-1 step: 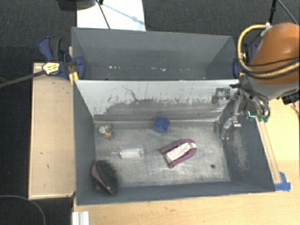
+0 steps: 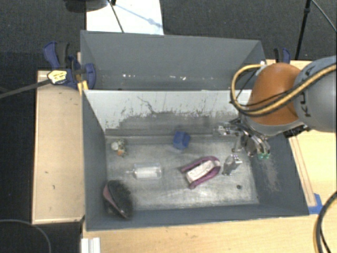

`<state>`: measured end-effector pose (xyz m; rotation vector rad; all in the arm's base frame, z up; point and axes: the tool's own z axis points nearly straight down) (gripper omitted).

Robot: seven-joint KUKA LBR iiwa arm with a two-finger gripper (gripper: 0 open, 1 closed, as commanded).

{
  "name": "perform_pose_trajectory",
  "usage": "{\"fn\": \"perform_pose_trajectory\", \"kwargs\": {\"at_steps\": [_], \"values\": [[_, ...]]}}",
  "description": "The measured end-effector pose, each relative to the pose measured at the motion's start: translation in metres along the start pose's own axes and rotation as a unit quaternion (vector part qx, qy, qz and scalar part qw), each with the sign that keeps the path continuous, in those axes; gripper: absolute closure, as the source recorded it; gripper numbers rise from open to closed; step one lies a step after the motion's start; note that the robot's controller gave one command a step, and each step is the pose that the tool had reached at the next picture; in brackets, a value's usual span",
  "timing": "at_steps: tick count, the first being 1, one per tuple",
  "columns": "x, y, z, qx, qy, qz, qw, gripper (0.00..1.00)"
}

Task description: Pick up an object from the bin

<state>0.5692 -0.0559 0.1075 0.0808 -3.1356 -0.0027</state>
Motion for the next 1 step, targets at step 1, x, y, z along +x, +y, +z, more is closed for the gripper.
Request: {"fn": "perform_pose_trajectory", "kwargs": {"at_steps": [1], "values": [[0.066,0.0488,0.0375,0.0,-0.0015,-0.105,0.9945,0.0]]}}
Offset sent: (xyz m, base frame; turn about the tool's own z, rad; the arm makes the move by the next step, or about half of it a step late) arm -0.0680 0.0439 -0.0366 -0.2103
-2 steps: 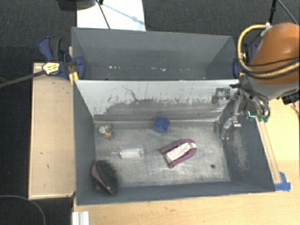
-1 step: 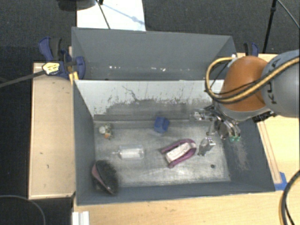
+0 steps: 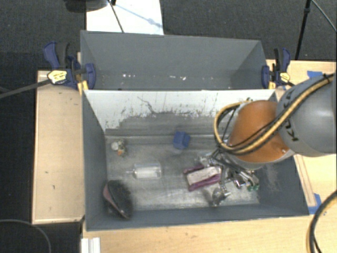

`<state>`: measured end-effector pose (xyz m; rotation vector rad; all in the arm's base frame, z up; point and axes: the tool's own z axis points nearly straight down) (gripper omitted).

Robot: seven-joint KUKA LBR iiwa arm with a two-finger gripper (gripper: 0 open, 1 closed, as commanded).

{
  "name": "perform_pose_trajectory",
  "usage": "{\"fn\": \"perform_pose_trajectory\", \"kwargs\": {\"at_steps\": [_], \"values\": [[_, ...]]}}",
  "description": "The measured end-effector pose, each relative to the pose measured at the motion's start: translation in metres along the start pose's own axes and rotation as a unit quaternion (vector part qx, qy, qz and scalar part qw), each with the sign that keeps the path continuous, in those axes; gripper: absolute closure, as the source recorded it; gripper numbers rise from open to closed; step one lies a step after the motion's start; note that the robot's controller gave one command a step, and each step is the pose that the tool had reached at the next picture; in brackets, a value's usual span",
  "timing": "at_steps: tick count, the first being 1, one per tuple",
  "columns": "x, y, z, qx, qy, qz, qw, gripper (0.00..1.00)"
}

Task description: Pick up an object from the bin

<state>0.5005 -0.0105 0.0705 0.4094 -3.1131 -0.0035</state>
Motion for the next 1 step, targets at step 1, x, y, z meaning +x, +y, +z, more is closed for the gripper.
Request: {"fn": "perform_pose_trajectory", "kwargs": {"at_steps": [1], "values": [[-0.0006,-0.0018,-0.0015,0.001,-0.0014,-0.001,1.0,1.0]]}}
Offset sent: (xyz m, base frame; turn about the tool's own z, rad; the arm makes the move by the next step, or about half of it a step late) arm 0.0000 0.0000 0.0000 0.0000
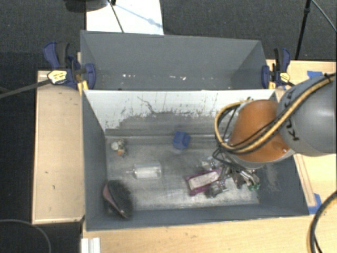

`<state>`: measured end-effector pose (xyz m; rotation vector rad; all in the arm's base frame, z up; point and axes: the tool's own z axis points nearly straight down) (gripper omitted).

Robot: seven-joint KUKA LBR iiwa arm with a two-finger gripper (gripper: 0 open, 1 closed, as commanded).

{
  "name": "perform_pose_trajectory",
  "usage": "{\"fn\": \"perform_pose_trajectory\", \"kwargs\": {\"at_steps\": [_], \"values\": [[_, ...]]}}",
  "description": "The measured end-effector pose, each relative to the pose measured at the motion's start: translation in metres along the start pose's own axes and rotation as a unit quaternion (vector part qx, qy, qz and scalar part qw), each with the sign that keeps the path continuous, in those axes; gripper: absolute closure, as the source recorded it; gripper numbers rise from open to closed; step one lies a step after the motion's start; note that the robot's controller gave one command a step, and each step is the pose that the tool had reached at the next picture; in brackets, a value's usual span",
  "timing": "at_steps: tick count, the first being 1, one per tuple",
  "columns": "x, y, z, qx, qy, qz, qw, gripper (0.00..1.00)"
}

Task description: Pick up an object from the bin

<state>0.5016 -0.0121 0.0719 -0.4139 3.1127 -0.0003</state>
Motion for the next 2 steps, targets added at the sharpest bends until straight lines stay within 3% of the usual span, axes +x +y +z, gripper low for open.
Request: {"fn": "perform_pose_trajectory", "kwargs": {"at_steps": [1,2], "values": [[-0.001,-0.003,-0.108,0.001,-0.0034,-0.008,1.0,1.0],[0.0,-0.004,-0.162,0.001,-0.0029,0.014,0.9999,1.0]]}}
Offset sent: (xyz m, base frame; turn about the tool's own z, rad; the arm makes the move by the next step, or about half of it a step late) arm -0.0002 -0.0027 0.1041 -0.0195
